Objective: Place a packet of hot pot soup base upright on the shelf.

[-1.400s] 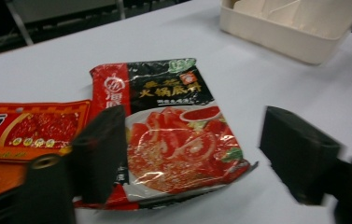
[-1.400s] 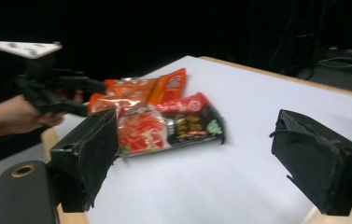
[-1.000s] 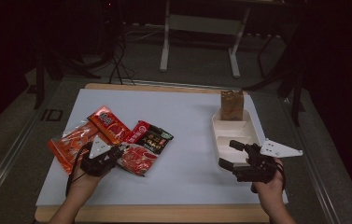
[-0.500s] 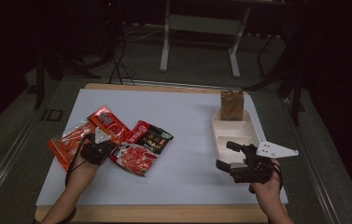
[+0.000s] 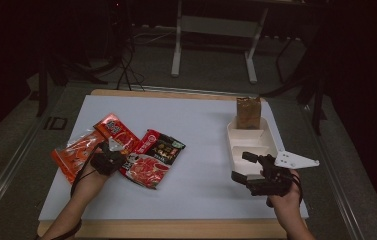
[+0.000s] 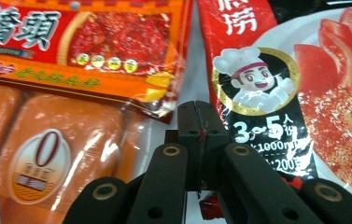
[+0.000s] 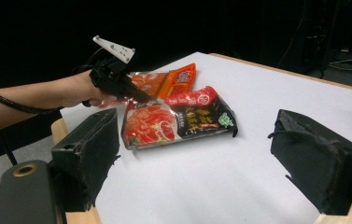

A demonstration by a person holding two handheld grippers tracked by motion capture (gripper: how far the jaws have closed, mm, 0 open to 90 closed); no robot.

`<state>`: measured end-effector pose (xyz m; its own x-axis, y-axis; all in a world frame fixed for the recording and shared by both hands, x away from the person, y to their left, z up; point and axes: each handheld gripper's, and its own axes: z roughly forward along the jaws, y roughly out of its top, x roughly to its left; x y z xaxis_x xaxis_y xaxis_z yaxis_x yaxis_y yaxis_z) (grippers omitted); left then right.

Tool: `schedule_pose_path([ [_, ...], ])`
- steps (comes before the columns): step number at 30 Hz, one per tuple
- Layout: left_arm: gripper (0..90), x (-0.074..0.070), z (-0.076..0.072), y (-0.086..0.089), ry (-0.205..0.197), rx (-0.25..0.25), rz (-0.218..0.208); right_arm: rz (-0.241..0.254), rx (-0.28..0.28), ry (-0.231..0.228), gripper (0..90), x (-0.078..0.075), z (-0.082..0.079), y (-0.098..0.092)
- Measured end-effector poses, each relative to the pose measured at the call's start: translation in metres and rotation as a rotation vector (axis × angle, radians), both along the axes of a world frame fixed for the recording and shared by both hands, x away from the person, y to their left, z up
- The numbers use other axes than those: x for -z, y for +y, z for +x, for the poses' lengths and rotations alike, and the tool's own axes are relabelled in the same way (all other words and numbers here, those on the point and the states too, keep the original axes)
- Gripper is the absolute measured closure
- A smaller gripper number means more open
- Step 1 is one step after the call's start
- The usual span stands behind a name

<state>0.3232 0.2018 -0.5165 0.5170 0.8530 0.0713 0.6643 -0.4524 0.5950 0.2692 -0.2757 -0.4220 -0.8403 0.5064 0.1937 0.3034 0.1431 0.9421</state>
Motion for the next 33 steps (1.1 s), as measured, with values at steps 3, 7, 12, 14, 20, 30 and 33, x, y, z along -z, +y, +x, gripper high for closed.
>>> schedule_pose_path([
  [3, 90.0, -0.001, -0.004, -0.002, 0.01, 0.017, -0.021, 0.005, -0.003, 0.008, 15.2, 0.001, 0.0, 0.0],
  [7, 90.0, -0.002, -0.011, -0.011, 0.014, 0.055, -0.047, 0.006, -0.007, 0.006, 15.2, 0.0, 0.0, 0.001],
  [12, 90.0, -0.003, -0.016, -0.022, 0.013, 0.076, -0.053, -0.002, -0.013, 0.001, 15.2, 0.0, -0.001, 0.005],
  [14, 90.0, -0.003, -0.018, -0.029, 0.013, 0.097, -0.054, -0.004, -0.019, 0.003, 15.2, 0.0, -0.002, 0.006],
  [20, 90.0, -0.002, -0.018, -0.046, 0.012, 0.129, -0.064, -0.005, -0.021, 0.004, 15.2, 0.0, -0.002, 0.006],
  [30, 90.0, -0.007, -0.009, -0.041, -0.003, 0.075, -0.063, -0.015, -0.024, -0.002, 15.2, 0.0, -0.004, 0.006],
  [33, 90.0, -0.014, -0.003, -0.039, -0.031, 0.048, -0.084, -0.02, -0.021, -0.008, 15.2, 0.0, -0.004, 0.006],
])
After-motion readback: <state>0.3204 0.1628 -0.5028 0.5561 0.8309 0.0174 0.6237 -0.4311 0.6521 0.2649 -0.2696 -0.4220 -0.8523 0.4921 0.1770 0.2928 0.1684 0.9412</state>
